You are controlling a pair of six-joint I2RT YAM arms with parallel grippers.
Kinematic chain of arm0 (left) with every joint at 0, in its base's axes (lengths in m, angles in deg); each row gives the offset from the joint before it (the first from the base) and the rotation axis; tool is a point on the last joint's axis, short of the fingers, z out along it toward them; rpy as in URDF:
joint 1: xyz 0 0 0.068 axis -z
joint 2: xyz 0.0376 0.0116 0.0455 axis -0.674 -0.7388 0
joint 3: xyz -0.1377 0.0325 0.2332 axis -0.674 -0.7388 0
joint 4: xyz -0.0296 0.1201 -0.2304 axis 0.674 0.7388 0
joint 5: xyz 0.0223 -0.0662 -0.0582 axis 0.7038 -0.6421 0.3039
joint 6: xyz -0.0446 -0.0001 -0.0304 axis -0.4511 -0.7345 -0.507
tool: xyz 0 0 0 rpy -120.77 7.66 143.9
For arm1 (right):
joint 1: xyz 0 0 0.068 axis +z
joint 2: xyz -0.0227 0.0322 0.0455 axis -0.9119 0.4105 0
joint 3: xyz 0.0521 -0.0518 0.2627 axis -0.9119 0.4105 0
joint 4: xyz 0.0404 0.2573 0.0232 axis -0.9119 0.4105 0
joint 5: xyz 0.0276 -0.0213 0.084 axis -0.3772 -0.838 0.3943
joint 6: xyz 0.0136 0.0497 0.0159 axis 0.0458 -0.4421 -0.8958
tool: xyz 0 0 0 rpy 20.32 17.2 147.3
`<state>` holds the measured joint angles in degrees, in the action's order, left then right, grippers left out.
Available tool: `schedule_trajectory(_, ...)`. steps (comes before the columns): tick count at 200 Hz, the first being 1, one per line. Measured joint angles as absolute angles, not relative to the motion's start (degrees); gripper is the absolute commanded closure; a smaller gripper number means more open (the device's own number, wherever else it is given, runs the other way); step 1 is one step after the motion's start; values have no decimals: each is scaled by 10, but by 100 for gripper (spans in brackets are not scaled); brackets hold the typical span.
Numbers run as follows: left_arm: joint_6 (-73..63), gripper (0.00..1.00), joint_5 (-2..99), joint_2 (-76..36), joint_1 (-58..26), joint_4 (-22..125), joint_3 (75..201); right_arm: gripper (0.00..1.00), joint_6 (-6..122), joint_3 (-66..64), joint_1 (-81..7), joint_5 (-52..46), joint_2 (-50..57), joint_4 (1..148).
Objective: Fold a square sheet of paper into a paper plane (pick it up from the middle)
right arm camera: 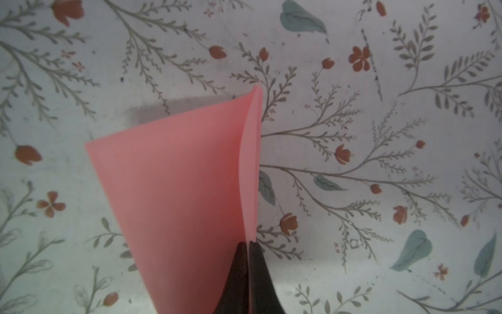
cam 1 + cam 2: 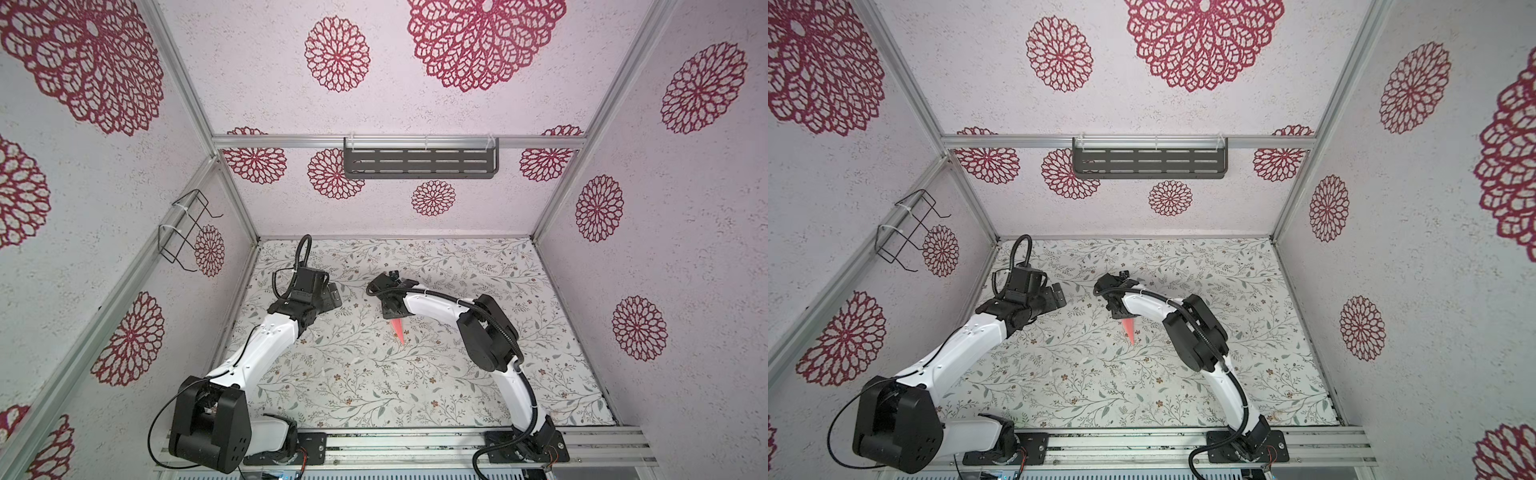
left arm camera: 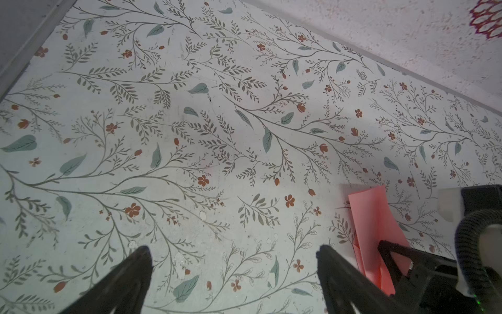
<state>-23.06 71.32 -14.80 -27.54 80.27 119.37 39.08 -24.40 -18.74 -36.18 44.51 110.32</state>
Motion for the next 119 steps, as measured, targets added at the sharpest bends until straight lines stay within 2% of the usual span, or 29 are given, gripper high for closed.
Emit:
schedule_trajectory(29, -236, 2, 699, -148, -275, 802, 1194, 97, 391, -197, -198, -345, 411, 1072)
schedule_trajectory(56, -246, 0, 660, -150, -276, 801, 1194, 96, 387, -121, -223, -271, 351, 992)
schedule_trajectory(94, -289, 10, 553, -174, -269, 756, 1190, 96, 342, -8, -270, -109, 303, 809)
schedule_trajectory(119, -332, 21, 486, -211, -243, 700, 1182, 96, 305, 43, -287, -46, 304, 727)
